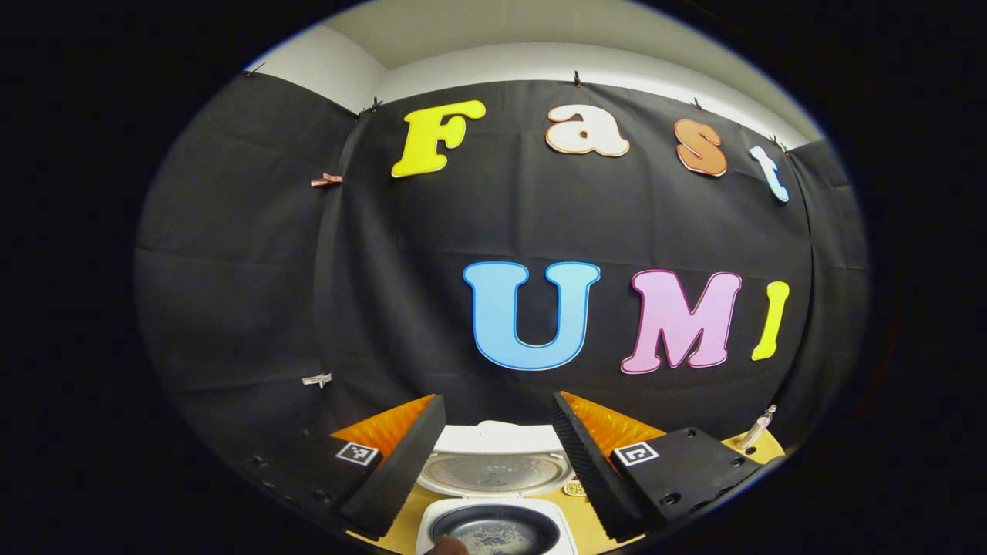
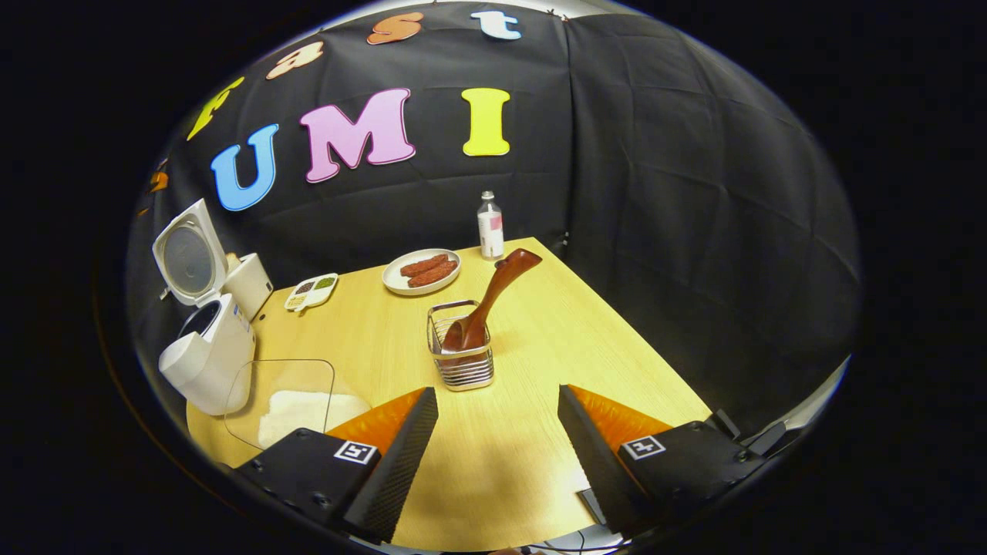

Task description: Close the left gripper, press the button to open the rice cooker; take a wooden spoon from the chopstick holder with the right hand, scoop a spoonful of rice and pour it into the rice cooker, then put the wooden spoon back into the chopstick holder.

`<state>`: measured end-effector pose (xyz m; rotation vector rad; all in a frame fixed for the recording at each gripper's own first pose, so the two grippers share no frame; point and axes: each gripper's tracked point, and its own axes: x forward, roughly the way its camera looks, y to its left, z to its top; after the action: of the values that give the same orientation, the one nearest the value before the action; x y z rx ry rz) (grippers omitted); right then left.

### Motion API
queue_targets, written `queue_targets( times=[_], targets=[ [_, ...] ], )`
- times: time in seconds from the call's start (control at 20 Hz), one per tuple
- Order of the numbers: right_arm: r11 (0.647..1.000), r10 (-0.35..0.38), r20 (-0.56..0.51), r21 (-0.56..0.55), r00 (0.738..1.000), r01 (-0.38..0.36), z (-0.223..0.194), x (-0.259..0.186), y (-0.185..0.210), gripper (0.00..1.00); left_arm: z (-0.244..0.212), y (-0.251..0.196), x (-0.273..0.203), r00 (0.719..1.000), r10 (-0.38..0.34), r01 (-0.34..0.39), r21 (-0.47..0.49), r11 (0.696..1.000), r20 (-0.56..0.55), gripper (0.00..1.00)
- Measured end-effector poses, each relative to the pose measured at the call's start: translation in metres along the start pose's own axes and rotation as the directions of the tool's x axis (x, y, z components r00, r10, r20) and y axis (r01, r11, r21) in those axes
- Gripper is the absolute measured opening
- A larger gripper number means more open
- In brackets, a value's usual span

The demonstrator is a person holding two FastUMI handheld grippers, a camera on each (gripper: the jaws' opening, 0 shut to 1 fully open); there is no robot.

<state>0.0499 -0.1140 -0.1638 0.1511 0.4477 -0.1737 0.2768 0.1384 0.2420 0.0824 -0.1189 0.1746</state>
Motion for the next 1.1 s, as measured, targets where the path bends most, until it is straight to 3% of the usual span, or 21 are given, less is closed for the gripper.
queue_targets(
  times=[0.15,0.5,0.7,1.0,1.1],
  targets=[
    [1.0,-0.02,-0.022,-0.008,1.0,0.02,-0.006,0.006,-0.006,0.99,-0.011,0.009,0.05,0.999,-0.019,0.017,-0.031,0.999,-0.037,0.95],
    [0.998,-0.029,-0.047,-0.059,0.998,0.027,-0.011,0.006,-0.006,0.99,-0.075,0.021,0.12,0.975,-0.029,0.039,0.041,0.998,-0.219,0.95],
    [0.997,0.008,-0.07,-0.075,0.998,-0.013,-0.021,0.003,0.01,0.99,-0.096,0.018,0.117,0.955,-0.036,0.033,-0.015,0.999,-0.293,0.99],
    [0.996,0.036,-0.028,-0.083,0.999,-0.039,-0.012,-0.007,0.027,0.99,-0.114,0.012,0.074,0.927,-0.053,0.047,-0.025,0.999,-0.371,0.99],
    [0.996,0.049,-0.02,-0.075,0.999,-0.05,-0.01,-0.013,0.034,0.99,-0.123,0.009,0.049,0.934,-0.064,0.063,-0.014,0.998,-0.351,0.99]
  ],
)
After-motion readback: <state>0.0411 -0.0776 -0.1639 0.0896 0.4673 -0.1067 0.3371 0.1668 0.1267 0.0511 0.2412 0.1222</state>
